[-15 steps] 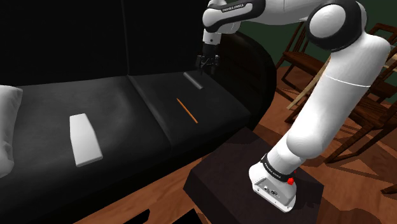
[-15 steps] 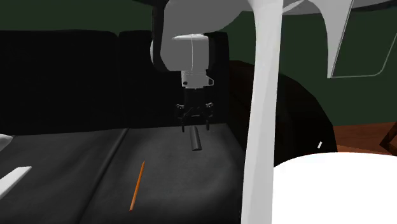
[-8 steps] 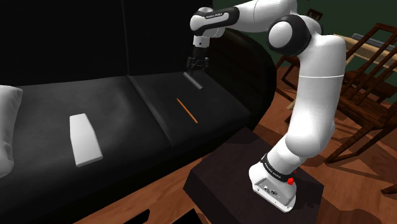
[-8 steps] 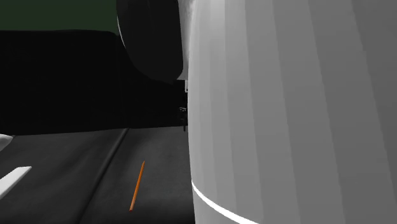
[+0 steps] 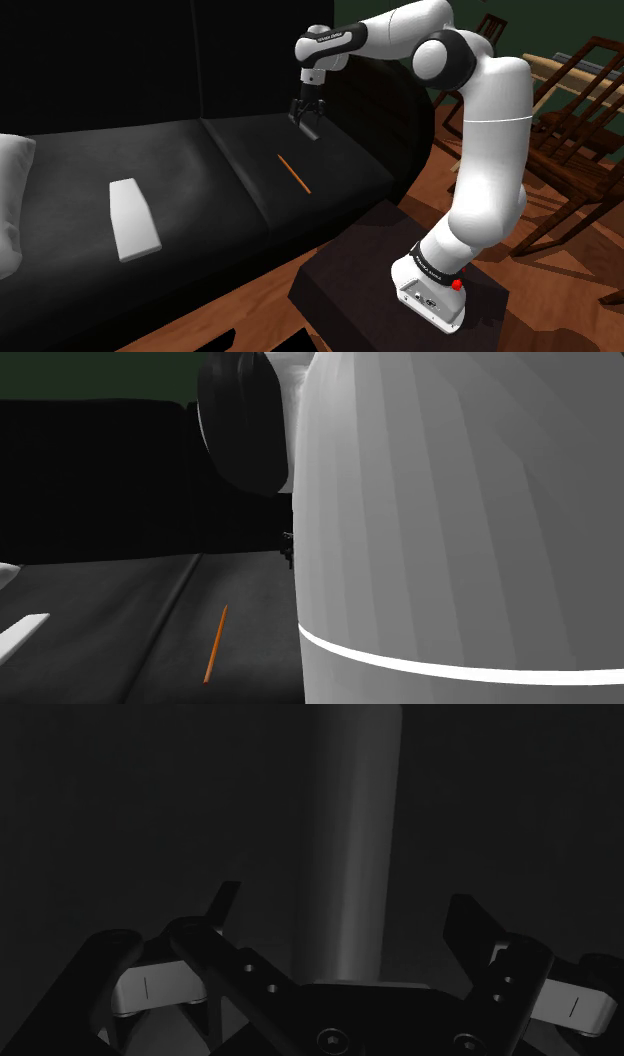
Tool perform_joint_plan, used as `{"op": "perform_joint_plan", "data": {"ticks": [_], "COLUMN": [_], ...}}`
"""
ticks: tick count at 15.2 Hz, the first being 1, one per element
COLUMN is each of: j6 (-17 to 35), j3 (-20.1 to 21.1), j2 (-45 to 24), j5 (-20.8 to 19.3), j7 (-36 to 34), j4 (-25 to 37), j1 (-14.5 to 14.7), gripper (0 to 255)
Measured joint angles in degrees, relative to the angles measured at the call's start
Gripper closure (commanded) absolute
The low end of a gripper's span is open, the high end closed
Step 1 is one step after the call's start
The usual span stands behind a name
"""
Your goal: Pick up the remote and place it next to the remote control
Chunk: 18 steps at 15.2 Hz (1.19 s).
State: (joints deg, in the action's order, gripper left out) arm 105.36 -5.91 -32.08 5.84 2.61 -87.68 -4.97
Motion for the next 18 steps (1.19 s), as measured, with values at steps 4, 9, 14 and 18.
{"op": "perform_joint_plan", "data": {"ticks": [4, 9, 14, 18], "j6": [0.9, 0.9, 1.4, 1.1], "j3": [0.0, -0.1, -0.3, -0.3], "j2": [-0.1, 0.0, 0.5, 0.4], "j5": [0.0, -0.2, -0.2, -0.1], "j7": [0.1, 0.1, 0.3, 0.1], "j4": [-0.7, -0.7, -1.1, -0.9], "j1": [0.0, -0.1, -0.2, -0.2], "gripper": [0, 255, 255, 255]}}
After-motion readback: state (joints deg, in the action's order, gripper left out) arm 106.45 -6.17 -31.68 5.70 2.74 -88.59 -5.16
